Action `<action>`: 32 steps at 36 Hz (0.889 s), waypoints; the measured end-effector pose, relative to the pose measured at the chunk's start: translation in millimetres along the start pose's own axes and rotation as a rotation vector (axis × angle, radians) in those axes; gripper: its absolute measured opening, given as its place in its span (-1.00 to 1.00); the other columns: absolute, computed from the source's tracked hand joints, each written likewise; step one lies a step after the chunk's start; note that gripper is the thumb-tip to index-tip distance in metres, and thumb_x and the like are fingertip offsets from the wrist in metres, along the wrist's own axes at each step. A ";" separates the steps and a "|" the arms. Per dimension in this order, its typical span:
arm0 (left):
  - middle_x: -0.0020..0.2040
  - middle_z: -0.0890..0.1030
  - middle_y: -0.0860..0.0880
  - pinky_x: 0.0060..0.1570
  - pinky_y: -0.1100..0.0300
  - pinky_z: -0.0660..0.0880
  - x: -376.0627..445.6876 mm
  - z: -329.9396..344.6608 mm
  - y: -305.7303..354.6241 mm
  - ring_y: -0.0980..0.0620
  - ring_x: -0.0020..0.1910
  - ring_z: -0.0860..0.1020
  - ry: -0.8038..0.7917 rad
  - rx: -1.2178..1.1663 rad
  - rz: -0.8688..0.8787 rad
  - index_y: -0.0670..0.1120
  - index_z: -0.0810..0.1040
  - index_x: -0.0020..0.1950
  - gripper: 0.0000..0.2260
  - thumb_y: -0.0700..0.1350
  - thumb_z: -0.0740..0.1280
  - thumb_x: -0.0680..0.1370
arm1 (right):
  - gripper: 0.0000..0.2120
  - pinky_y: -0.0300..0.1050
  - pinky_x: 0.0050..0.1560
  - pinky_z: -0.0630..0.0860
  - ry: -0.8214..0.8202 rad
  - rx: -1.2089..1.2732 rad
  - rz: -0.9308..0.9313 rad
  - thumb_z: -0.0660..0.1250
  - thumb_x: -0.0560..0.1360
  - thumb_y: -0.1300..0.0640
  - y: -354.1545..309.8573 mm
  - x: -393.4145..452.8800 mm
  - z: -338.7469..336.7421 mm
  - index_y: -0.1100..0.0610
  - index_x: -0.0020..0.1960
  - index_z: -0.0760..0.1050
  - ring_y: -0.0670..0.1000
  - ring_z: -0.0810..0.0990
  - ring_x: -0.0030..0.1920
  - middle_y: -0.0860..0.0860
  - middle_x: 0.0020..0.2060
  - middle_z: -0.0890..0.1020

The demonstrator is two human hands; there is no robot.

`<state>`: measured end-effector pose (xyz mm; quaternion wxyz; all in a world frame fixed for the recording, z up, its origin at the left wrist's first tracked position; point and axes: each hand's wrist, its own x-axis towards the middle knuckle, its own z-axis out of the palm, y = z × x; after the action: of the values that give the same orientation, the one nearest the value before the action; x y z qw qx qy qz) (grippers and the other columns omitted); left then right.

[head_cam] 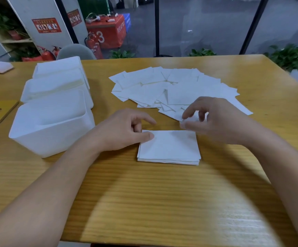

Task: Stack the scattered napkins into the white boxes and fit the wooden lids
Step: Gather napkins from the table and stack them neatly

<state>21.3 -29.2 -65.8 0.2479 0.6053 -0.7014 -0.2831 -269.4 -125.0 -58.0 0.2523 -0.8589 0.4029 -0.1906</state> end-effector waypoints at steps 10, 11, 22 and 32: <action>-0.13 0.60 0.03 -0.22 0.29 0.42 0.0 4.6 1.4 0.17 -0.25 0.48 0.027 0.016 0.051 0.24 0.78 0.01 -0.95 0.10 0.57 0.57 | -0.61 -0.10 0.39 0.35 -0.155 -0.260 -0.138 0.34 0.68 -0.16 1.2 3.3 22.1 -0.13 0.47 0.58 -0.09 0.31 0.44 -0.24 0.53 0.44; -0.13 0.60 0.03 -0.22 0.29 0.42 0.1 4.5 1.4 0.16 -0.24 0.48 0.022 0.015 0.051 0.24 0.79 0.00 -0.96 0.10 0.57 0.56 | -0.58 -0.12 0.40 0.31 -0.150 -0.284 -0.141 0.33 0.68 -0.17 0.5 3.1 23.2 -0.10 0.50 0.56 -0.08 0.31 0.43 -0.23 0.54 0.44; -0.07 0.67 0.09 -0.09 0.20 0.51 4.7 11.3 -3.2 0.01 -0.14 0.57 0.143 -0.024 0.026 0.30 0.71 0.22 -0.84 0.15 0.47 0.64 | -0.49 0.01 0.47 0.29 -0.096 -0.302 -0.147 0.28 0.68 -0.24 -4.9 1.5 22.6 0.00 0.53 0.53 -0.05 0.32 0.42 -0.19 0.49 0.48; -0.06 0.66 0.16 -0.07 0.22 0.56 3.8 16.3 -5.8 0.07 -0.13 0.59 0.073 0.054 0.043 0.24 0.74 0.17 -0.87 0.05 0.49 0.64 | -0.38 -0.02 0.46 0.21 -0.167 -0.373 -0.120 0.20 0.65 -0.35 -4.7 3.3 26.0 -0.03 0.58 0.46 -0.02 0.29 0.45 -0.21 0.56 0.40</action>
<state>13.6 -31.9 -81.5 0.2631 0.6065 -0.7121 -0.2365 -250.8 -117.8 -75.5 0.1096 -0.9260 0.3570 -0.0554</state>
